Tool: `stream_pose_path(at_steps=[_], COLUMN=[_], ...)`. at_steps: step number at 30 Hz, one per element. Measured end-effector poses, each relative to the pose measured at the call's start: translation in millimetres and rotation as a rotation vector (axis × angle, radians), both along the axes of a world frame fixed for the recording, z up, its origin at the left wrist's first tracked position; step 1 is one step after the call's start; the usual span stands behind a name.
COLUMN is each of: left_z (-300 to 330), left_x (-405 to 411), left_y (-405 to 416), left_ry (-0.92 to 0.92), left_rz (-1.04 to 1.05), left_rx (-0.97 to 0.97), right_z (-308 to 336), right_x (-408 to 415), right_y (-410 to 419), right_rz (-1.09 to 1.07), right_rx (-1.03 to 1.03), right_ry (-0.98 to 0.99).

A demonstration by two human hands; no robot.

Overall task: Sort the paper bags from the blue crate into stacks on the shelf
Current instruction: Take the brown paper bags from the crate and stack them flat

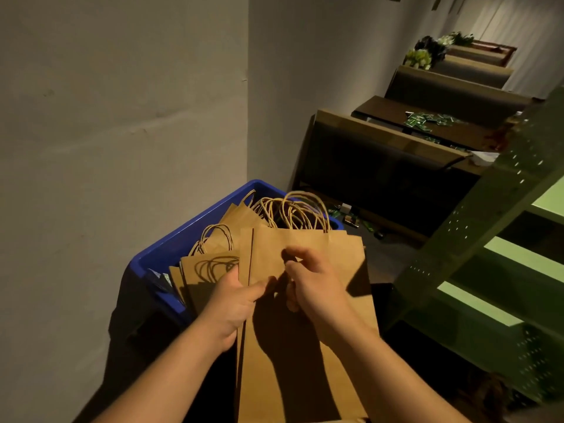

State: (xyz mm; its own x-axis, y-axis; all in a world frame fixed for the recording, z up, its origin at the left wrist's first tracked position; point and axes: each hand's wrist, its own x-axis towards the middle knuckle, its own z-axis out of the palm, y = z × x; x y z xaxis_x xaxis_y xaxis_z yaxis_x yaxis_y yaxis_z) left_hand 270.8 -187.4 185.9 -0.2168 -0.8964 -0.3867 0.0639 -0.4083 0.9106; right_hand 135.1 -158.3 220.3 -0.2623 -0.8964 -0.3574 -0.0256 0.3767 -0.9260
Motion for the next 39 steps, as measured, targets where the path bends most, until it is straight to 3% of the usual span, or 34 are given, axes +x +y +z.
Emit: stream_pose_path(at_steps=[3, 5, 9, 16, 21, 27, 30, 33, 39], left_z=[-9, -10, -11, -10, -11, -13, -28, -35, -72], left_x=[9, 17, 20, -1, -11, -23, -33, -46, -66], left_y=[-5, -8, -11, -2, -8, 1, 14, 31, 62], left_ry=[-0.004, 0.028, 0.102, 0.118, 0.127, -0.13, -0.148, -0.188, -0.217], left_rz=[0.021, 0.029, 0.013, -0.053, -0.15, -0.273, -0.323, -0.383, -0.535], left_rx=[0.028, 0.021, 0.021, 0.021, -0.03, -0.172, -0.212, -0.203, -0.007], right_z=[-13, -27, -35, -48, -52, -69, -80, -95, -126], right_x=[-28, -48, -68, -83, -86, -95, -101, -103, -117], right_y=[10, 17, 34, 58, 71, 98, 117, 137, 178], right_rz=[-0.131, -0.222, -0.222, -0.195, -0.237, -0.308, -0.402, -0.488, -0.609], right_rx=[-0.014, 0.089, 0.216, 0.136, -0.016, -0.007, -0.014, 0.018, 0.063], right_ry=[0.504, 0.645, 0.231, 0.0, -0.07, -0.113, -0.155, -0.169, -0.108])
